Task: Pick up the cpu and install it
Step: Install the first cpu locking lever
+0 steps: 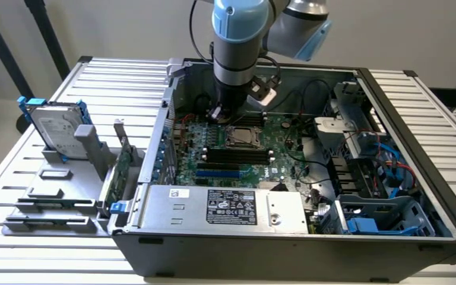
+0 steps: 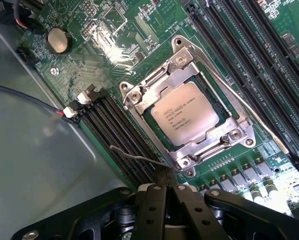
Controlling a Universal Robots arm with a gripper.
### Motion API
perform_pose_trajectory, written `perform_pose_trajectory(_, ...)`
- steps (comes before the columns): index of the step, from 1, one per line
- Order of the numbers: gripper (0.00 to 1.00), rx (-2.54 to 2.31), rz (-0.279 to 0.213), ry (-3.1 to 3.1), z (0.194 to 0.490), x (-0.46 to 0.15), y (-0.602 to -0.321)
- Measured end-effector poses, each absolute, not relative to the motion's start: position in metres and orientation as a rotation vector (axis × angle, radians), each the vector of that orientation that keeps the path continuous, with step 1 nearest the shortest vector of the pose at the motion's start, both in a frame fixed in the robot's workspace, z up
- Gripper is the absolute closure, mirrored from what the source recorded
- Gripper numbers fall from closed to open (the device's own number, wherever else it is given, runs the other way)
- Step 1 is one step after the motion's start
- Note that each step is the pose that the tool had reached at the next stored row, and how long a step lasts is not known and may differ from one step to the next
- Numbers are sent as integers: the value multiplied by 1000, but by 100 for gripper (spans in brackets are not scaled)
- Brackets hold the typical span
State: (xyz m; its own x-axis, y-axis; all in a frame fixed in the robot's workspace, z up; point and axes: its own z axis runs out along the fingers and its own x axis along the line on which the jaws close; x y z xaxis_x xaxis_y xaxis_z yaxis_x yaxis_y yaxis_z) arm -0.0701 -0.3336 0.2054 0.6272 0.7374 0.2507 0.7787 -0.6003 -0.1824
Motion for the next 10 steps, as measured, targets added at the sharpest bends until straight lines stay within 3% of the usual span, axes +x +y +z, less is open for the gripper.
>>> perform_pose_trajectory(10, 89, -2579, -216, -1230, 203, -67, -333)
